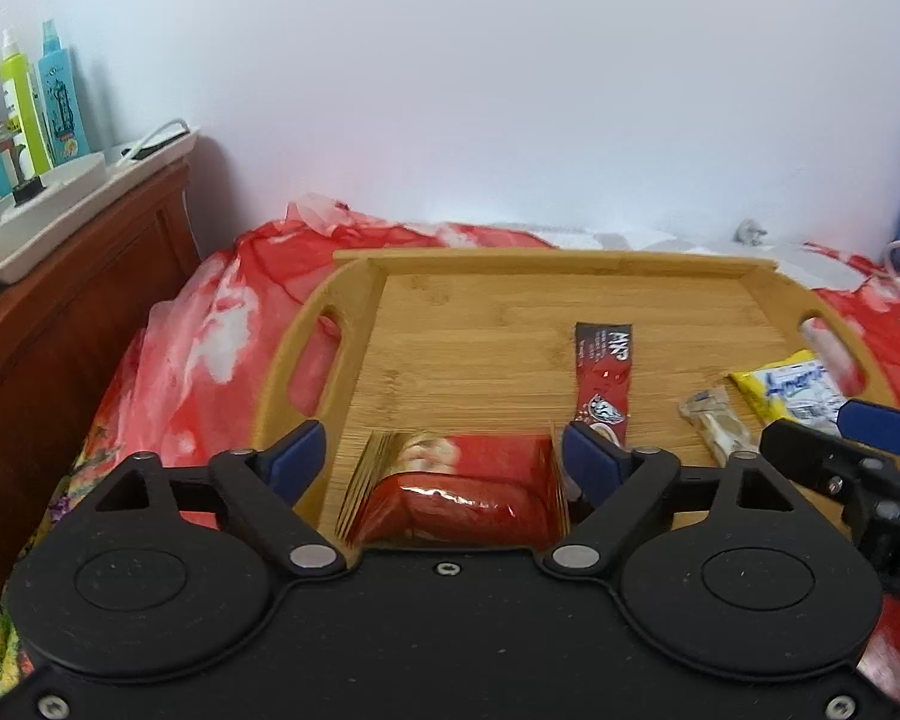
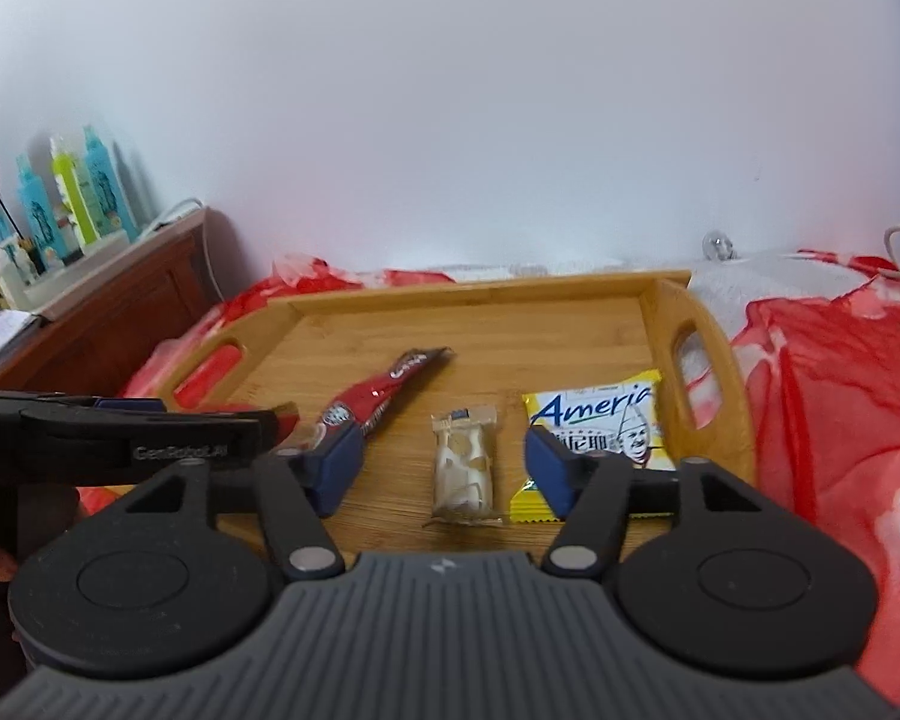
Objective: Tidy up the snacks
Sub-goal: 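Open both grippers to release the snacks on the tray, then move both tools back toward the Biscoff and green packs on the bed, then grasp the green pack with the left gripper while the right gripper grasps the red printed pack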
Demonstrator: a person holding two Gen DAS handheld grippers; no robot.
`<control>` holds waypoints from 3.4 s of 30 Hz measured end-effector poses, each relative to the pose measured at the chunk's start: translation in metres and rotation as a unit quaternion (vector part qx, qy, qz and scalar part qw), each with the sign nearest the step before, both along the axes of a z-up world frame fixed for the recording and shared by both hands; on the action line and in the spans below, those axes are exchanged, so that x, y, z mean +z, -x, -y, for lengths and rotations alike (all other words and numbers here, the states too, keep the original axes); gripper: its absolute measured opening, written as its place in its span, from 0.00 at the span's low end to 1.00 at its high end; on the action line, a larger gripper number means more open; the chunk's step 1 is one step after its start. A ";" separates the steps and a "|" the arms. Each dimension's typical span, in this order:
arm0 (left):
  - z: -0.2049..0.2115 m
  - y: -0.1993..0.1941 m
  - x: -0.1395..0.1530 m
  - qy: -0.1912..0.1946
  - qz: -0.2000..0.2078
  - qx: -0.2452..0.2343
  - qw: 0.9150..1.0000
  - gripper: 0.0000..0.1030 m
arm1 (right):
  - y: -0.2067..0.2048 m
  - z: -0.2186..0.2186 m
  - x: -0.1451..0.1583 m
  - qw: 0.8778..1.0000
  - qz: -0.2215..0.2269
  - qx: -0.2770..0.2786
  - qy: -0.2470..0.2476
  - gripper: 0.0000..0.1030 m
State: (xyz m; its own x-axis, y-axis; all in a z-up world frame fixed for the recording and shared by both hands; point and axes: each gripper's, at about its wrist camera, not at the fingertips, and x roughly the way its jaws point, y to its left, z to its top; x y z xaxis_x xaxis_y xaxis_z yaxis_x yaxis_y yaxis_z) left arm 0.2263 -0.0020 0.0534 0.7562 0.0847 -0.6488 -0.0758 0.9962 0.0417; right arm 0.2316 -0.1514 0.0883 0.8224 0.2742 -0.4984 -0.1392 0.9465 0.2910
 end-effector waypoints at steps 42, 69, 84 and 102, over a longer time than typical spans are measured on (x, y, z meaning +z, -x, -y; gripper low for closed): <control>-0.071 0.203 -0.010 0.032 0.021 -0.008 0.999 0.49 | 0.155 0.019 -0.003 0.995 -0.037 -0.066 0.066 0.82; -0.069 0.196 -0.048 0.089 0.032 0.033 0.995 0.41 | 0.152 -0.007 -0.032 0.990 -0.070 -0.089 0.086 0.49; -0.074 0.197 -0.049 0.104 0.042 0.049 0.992 0.43 | 0.153 -0.006 -0.033 0.988 -0.058 -0.112 0.090 0.54; -0.078 0.198 -0.051 0.120 0.054 0.055 0.990 0.34 | 0.156 -0.009 -0.035 0.988 -0.055 -0.113 0.089 0.46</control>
State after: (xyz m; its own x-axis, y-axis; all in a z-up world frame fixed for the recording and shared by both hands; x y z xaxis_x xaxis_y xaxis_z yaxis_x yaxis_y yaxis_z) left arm 0.0278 0.0760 0.0025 0.8169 0.0228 -0.5763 -0.1746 0.9621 -0.2094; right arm 0.0758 -0.1419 0.0535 0.7904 -0.0094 -0.6125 0.1041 0.9874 0.1192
